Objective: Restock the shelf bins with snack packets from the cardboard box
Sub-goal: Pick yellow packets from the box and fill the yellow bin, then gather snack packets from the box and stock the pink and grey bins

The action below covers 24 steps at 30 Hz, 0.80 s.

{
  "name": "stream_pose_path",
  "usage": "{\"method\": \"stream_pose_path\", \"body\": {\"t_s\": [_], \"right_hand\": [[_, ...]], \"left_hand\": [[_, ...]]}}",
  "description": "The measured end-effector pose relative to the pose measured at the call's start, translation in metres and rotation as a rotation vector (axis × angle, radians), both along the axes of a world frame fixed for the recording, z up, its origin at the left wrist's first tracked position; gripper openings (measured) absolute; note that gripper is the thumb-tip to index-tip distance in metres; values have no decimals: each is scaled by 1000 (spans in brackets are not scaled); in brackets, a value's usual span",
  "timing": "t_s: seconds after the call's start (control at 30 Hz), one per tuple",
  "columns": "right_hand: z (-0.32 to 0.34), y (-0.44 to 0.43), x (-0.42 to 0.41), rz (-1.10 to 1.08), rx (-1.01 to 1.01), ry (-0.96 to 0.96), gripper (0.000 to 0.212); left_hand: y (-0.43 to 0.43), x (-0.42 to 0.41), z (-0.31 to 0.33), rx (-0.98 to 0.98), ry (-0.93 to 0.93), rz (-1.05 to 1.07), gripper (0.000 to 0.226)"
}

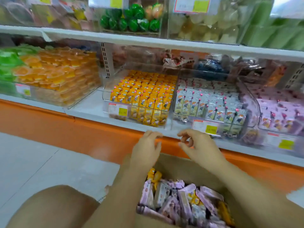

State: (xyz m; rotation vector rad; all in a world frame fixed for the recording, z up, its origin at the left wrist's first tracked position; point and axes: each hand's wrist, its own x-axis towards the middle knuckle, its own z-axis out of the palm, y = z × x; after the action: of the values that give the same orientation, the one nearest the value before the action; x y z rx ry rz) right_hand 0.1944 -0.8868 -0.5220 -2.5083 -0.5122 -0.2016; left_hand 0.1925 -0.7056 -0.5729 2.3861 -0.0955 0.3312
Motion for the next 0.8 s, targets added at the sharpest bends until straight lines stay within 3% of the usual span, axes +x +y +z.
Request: {"method": "stream_pose_path", "body": {"t_s": [0.3,0.43,0.53,0.63,0.73,0.8], "right_hand": [[-122,-77,-30,-174,1,358,25],[-173,-85,-35,-158,-36,550,17],[-206,-84,-39,-117,-68,660,26],[-228,-77,-41,-76,-47,778,10],[-246,-70,-43,20,-114,918,47],[-251,-67,-41,19,-68,989,57]], "left_hand": [[-36,-7,-103,80,437,-107,28],[-35,-3,-144,165,598,-107,20],[-37,-7,-171,249,747,-116,22],[-42,-10,-190,317,846,-162,33],[-49,-11,-197,373,872,-208,35],[-56,-14,-196,449,877,-234,36]]}}
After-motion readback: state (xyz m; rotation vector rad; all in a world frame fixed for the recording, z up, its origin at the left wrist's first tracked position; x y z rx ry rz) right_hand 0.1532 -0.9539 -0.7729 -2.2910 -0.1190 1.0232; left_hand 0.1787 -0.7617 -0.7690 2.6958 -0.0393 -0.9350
